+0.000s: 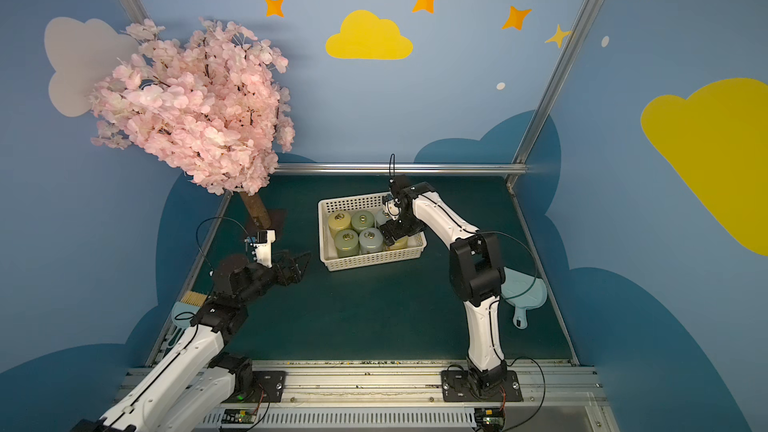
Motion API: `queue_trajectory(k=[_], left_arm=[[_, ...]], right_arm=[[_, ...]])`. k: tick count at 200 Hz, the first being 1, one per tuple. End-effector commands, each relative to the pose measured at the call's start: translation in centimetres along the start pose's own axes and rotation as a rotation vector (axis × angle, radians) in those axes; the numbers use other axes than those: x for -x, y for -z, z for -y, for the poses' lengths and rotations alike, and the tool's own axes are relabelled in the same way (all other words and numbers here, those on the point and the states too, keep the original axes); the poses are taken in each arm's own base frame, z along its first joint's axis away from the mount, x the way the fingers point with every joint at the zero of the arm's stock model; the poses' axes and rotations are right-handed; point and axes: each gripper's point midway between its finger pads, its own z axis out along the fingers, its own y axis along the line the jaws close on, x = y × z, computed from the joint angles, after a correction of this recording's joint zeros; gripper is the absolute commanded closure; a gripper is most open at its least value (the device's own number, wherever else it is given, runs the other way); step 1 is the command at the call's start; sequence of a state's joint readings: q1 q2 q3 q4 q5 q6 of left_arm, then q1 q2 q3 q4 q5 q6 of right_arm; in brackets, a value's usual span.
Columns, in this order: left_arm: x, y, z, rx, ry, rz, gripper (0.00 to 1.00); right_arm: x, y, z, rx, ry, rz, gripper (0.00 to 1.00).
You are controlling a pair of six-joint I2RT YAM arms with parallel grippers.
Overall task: Take the tea canister out of the basket
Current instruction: Pick up the tea canister from the basket.
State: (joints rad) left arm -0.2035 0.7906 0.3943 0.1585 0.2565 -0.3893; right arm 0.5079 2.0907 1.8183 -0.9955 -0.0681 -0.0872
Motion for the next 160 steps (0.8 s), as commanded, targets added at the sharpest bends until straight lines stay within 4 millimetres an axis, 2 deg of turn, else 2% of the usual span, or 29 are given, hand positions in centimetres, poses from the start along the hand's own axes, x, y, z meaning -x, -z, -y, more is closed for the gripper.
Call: queue_trajectory(k=[1, 50, 160], left_arm=[[-0.4, 0.1, -0.2, 0.005, -0.011, 0.002, 0.00], [-0.5, 0.1, -0.3, 0.009, -0.009, 0.001, 0.00], [-0.4, 0.1, -0.4, 0.016, -0.010, 0.003, 0.00]], right_arm=[[0.4, -0.5, -0.1, -0.005, 0.010, -0.008, 0.02], [0.4, -1.5, 0.2, -0.025, 0.010, -0.023, 0.05], [1.3, -1.7, 0.6, -0.043, 0.011, -0.004, 0.10]])
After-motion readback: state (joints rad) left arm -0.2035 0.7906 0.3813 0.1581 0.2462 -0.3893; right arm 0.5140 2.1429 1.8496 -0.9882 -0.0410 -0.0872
